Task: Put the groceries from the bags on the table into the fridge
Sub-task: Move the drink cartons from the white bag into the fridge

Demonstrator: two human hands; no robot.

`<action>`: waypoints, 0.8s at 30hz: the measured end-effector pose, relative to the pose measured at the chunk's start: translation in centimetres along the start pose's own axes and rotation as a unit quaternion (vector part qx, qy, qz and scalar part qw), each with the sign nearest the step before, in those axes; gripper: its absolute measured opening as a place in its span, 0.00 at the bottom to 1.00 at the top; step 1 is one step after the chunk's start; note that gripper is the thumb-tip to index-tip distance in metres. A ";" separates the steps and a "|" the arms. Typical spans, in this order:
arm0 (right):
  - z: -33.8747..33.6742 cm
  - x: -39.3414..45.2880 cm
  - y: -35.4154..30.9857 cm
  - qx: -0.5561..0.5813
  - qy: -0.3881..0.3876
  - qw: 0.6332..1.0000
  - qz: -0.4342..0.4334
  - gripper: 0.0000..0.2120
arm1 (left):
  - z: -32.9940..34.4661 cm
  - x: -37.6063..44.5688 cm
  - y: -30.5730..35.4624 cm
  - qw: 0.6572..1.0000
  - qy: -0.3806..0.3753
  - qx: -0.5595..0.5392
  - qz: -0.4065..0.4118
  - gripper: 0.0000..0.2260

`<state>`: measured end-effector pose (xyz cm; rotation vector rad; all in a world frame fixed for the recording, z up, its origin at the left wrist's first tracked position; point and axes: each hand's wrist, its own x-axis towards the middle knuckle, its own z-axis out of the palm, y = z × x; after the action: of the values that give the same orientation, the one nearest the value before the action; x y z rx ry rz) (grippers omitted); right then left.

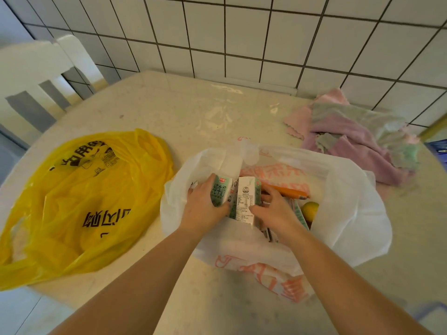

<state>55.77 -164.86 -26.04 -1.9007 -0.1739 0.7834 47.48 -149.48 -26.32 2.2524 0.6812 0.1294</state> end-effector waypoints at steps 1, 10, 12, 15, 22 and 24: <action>-0.4 -0.3 0.0 0.018 -0.003 1.000 0.003 0.31 | -0.4 -0.3 0.3 0.999 -0.002 -0.032 0.003 0.35; -4.1 -4.1 -7.2 0.085 -0.004 0.981 -0.173 0.28 | -7.6 -2.3 7.4 0.960 0.013 -0.266 0.086 0.29; -4.7 -5.5 -10.0 0.052 -0.029 0.973 -0.224 0.29 | -10.3 -3.1 8.1 0.951 0.009 -0.291 0.104 0.28; -4.6 -7.5 -14.2 -0.007 -0.060 0.956 -0.286 0.30 | -14.2 -4.7 8.3 0.947 0.008 -0.296 0.126 0.29; 1.7 -12.0 -20.3 -0.066 -0.151 0.912 -0.374 0.32 | -22.2 -10.7 6.0 0.955 0.070 -0.248 0.144 0.32; 4.5 -13.4 -21.6 -0.076 -0.170 0.899 -0.395 0.31 | -24.5 -12.8 4.4 0.958 0.093 -0.233 0.138 0.32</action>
<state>47.48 -157.45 -2.78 -1.5989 -1.1753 0.5264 31.27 -142.56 -4.53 1.8765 0.3757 0.5844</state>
